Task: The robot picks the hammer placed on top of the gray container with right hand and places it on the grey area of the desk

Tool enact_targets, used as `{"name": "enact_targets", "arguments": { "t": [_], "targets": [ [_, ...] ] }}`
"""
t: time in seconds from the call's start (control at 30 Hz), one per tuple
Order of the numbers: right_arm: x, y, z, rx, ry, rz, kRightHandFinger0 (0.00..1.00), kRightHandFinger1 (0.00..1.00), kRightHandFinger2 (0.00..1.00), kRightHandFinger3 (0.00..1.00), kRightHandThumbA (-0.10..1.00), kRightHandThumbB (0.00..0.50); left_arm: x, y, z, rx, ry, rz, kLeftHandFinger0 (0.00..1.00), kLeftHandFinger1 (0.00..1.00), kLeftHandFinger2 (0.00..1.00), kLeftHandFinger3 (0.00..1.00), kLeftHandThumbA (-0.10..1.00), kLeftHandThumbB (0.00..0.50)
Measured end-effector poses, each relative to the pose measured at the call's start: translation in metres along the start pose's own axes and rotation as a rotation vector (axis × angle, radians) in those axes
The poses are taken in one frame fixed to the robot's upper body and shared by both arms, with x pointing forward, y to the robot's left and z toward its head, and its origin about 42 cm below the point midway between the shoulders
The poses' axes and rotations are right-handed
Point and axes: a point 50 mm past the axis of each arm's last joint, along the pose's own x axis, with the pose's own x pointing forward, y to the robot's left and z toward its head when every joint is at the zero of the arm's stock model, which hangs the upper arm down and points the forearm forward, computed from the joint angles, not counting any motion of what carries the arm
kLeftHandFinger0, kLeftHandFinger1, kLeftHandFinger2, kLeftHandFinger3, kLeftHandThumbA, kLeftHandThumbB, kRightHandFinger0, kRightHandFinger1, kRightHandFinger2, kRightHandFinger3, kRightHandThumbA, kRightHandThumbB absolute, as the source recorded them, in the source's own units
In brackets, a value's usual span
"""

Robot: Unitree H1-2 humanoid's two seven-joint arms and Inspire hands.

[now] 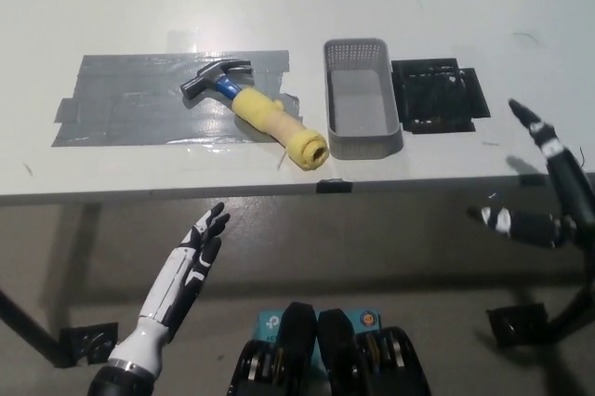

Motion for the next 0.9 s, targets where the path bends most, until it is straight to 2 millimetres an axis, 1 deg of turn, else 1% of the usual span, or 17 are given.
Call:
{"name": "enact_targets", "arguments": {
  "t": [0.07,0.1,0.13,0.17,0.2,0.23,0.27,0.3,0.33,0.37,0.4,0.47,0.5,0.57,0.63,0.73,0.9],
  "targets": [
    [-0.016,0.003,0.007,0.023,-0.024,-0.001,1.0,1.0,1.0,1.0,1.0,0.257,0.0,0.001,0.0,-0.001,0.0,0.005,1.0,1.0,1.0,1.0,1.0,0.26],
    [-0.03,0.007,0.012,0.053,-0.044,-0.003,1.0,1.0,1.0,1.0,1.0,0.244,-0.001,0.002,0.0,-0.003,-0.001,0.013,1.0,1.0,1.0,1.0,1.0,0.257],
    [-0.042,0.01,0.015,0.082,-0.059,-0.006,1.0,1.0,1.0,1.0,0.99,0.241,-0.002,0.003,-0.001,-0.005,-0.003,0.021,1.0,1.0,1.0,1.0,1.0,0.259],
    [-0.051,0.014,0.015,0.109,-0.066,-0.009,1.0,1.0,1.0,1.0,0.99,0.227,-0.004,0.005,-0.002,-0.007,-0.002,0.032,1.0,1.0,1.0,1.0,1.0,0.267],
    [-0.059,0.02,0.012,0.143,-0.059,-0.011,1.0,1.0,1.0,1.0,0.99,0.229,-0.006,0.007,-0.003,-0.009,0.001,0.04,1.0,1.0,1.0,1.0,1.0,0.268],
    [-0.067,0.027,0.007,0.176,-0.041,-0.014,1.0,1.0,1.0,1.0,0.94,0.224,-0.009,0.008,-0.005,-0.012,0.005,0.048,1.0,1.0,1.0,1.0,1.0,0.262],
    [-0.071,0.031,0.003,0.194,-0.03,-0.016,1.0,1.0,1.0,1.0,0.91,0.213,-0.011,0.008,-0.006,-0.014,0.007,0.051,1.0,1.0,1.0,1.0,1.0,0.254],
    [-0.075,0.038,-0.005,0.224,-0.005,-0.017,1.0,1.0,1.0,1.0,0.77,0.171,-0.013,0.008,-0.007,-0.018,0.009,0.056,1.0,1.0,1.0,1.0,1.0,0.251],
    [-0.077,0.042,-0.009,0.24,0.007,-0.019,1.0,1.0,1.0,1.0,0.85,0.192,-0.015,0.008,-0.008,-0.021,0.01,0.06,1.0,1.0,1.0,1.0,1.0,0.248],
    [-0.079,0.048,-0.017,0.264,0.031,-0.02,1.0,1.0,1.0,1.0,0.87,0.206,-0.018,0.008,-0.009,-0.028,0.011,0.065,1.0,1.0,1.0,1.0,1.0,0.234],
    [-0.08,0.053,-0.024,0.276,0.047,-0.018,1.0,1.0,1.0,1.0,0.87,0.208,-0.021,0.007,-0.01,-0.033,0.013,0.069,1.0,1.0,1.0,1.0,1.0,0.231],
    [-0.081,0.064,-0.036,0.301,0.076,-0.013,1.0,1.0,1.0,1.0,0.87,0.241,-0.028,0.006,-0.012,-0.044,0.018,0.075,1.0,1.0,1.0,1.0,1.0,0.232],
    [-0.082,0.069,-0.04,0.308,0.084,-0.009,1.0,1.0,1.0,1.0,0.88,0.244,-0.031,0.005,-0.013,-0.046,0.019,0.078,1.0,1.0,1.0,1.0,1.0,0.233],
    [-0.083,0.078,-0.045,0.321,0.091,-0.001,1.0,1.0,1.0,1.0,0.88,0.243,-0.037,0.005,-0.015,-0.048,0.024,0.083,1.0,1.0,1.0,1.0,1.0,0.239],
    [-0.084,0.083,-0.046,0.332,0.085,0.001,1.0,1.0,1.0,1.0,0.88,0.233,-0.04,0.006,-0.016,-0.049,0.025,0.089,1.0,1.0,1.0,1.0,1.0,0.252],
    [-0.089,0.091,-0.047,0.344,0.076,0.006,1.0,1.0,1.0,1.0,0.88,0.23,-0.046,0.007,-0.016,-0.052,0.029,0.098,1.0,1.0,1.0,1.0,1.0,0.243],
    [-0.101,0.098,-0.048,0.347,0.086,0.021,1.0,1.0,1.0,1.0,0.82,0.214,-0.057,0.007,-0.021,-0.058,0.05,0.105,1.0,1.0,1.0,1.0,1.0,0.232]
  ]
}}
